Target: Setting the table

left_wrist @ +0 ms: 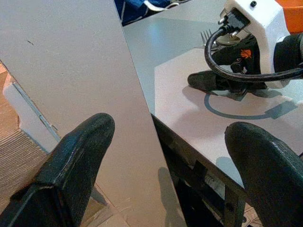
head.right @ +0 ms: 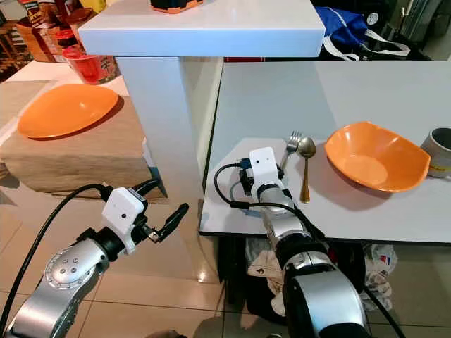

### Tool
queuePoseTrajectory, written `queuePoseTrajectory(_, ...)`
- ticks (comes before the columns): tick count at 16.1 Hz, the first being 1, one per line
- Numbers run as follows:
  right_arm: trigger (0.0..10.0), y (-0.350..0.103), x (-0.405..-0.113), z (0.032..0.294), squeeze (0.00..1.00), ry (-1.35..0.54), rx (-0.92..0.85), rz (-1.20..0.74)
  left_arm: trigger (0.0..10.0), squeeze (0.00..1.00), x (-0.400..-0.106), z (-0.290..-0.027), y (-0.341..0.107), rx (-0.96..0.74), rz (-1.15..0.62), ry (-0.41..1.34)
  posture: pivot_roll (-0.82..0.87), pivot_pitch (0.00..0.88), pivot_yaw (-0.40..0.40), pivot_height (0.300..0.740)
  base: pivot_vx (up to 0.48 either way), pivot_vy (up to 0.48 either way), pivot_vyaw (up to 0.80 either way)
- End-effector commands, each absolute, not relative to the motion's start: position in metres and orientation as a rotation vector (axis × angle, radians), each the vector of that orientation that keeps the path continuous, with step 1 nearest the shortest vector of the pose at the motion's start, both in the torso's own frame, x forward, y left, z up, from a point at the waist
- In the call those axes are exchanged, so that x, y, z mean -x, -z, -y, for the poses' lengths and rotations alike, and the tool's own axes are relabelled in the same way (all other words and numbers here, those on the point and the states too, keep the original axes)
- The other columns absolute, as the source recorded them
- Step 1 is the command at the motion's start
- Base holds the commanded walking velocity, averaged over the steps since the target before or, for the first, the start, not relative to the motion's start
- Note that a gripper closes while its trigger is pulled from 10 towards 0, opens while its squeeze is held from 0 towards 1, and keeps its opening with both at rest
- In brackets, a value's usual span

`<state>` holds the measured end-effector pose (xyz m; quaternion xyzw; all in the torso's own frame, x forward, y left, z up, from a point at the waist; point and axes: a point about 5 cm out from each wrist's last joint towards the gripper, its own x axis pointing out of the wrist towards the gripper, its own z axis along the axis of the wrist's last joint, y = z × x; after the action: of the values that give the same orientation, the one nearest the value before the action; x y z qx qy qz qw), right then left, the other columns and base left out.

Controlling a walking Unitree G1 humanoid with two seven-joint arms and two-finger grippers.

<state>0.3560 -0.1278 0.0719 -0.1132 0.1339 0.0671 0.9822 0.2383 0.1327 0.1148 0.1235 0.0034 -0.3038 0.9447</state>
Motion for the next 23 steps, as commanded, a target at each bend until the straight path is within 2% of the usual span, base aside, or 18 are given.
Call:
queuePoseTrajectory(1, 10.0, -0.049, -0.343, 0.136, 0.0, -0.131, 0.248, -0.378, 10.0, 0.0, -0.24, -0.137, -0.117, -0.267, -0.009, 0.607, 0.04, 0.008, 0.079, 0.736, 0.0, 0.0, 0.0)
queuePoseTrajectory(5, 10.0, -0.055, -0.345, 0.137, 0.0, -0.093, 0.177, -0.348, 10.0, 0.0, -0.24, -0.136, -0.117, -0.269, -0.009, 0.612, 0.03, 0.008, 0.082, 0.736, 0.0, 0.0, 0.0)
queuePoseTrajectory(6, 10.0, -0.072, -0.351, 0.133, 1.0, -0.089, 0.162, -0.263, 10.0, 0.0, -0.241, -0.136, -0.117, -0.271, -0.01, 0.613, 0.03, 0.005, 0.082, 0.736, 0.0, 0.0, 0.0)
queuePoseTrajectory(14, 10.0, -0.084, -0.352, 0.124, 1.0, -0.104, 0.166, -0.212, 10.0, 0.0, -0.241, -0.135, -0.117, -0.273, -0.011, 0.62, 0.02, 0.005, 0.087, 0.736, 0.0, 0.0, 0.0)
queuePoseTrajectory(15, 10.0, -0.089, -0.352, 0.119, 0.0, -0.124, 0.162, -0.187, 10.0, 0.0, -0.242, -0.135, -0.117, -0.273, -0.011, 0.621, 0.02, 0.009, 0.088, 0.736, 0.0, 0.0, 0.0)
queuePoseTrajectory(16, 5.2, -0.096, -0.352, 0.115, 0.0, -0.127, 0.147, -0.155, 10.0, 0.0, -0.242, -0.134, -0.117, -0.272, -0.012, 0.622, 0.02, 0.01, 0.088, 0.736, 0.0, 0.0, 0.0)
queuePoseTrajectory(17, 0.0, -0.102, -0.353, 0.114, 0.0, -0.128, 0.134, -0.13, 10.0, 0.0, -0.242, -0.134, -0.116, -0.271, -0.013, 0.621, 0.02, 0.01, 0.088, 0.736, 0.0, 0.0, 0.0)
queuePoseTrajectory(23, 0.0, -0.106, -0.348, 0.107, 0.0, -0.104, 0.011, -0.187, 10.0, 0.0, -0.242, -0.134, -0.116, -0.272, -0.013, 0.62, 0.02, 0.019, 0.091, 0.736, 0.0, 0.0, 0.0)
